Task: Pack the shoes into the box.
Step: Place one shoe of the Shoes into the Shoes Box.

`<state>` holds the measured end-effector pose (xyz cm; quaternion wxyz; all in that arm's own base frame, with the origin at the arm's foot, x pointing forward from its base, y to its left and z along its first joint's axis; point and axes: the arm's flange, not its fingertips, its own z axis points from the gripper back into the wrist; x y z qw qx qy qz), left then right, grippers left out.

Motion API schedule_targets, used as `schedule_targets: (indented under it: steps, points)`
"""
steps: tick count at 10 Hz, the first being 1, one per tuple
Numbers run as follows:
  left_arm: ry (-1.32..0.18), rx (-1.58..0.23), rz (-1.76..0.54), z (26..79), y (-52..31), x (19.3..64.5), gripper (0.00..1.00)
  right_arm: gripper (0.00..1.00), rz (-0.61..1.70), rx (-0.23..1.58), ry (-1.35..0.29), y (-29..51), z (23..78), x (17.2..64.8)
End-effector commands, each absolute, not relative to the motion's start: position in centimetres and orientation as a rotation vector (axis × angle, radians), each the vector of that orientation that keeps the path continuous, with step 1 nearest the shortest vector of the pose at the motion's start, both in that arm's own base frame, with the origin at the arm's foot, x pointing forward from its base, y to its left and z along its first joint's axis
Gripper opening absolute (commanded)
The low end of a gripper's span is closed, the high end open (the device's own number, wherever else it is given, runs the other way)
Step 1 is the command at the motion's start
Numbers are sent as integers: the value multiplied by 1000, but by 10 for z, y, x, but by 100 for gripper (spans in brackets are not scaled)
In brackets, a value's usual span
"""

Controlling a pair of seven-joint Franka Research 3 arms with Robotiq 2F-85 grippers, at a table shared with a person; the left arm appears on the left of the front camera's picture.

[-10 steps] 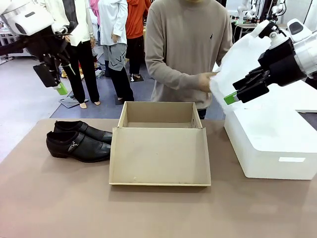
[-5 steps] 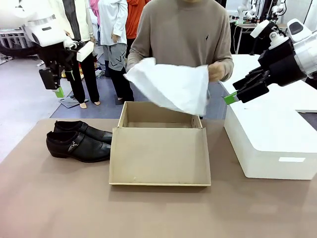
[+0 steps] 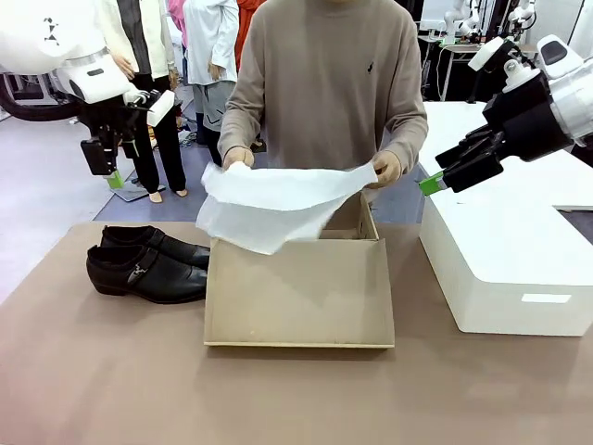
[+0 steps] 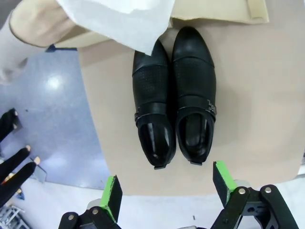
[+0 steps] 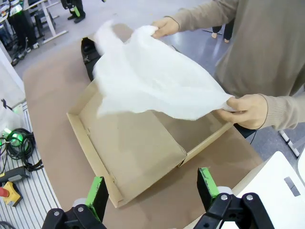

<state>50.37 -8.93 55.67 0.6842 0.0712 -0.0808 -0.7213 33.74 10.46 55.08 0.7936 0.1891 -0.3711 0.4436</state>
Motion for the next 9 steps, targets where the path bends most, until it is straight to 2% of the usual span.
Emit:
schedule_targets:
  steps: [1,5,9]
  points:
    - [-186,159,-1631,560,-93,501,100,100,961,422,-805,105,550,339]
    - [-183,163,-1629,558,-96,502,100,100,961,422,-805,105,550,339]
    - [-97,63,-1593,529,-73,541,100,100,961,422,-805,105,550,339]
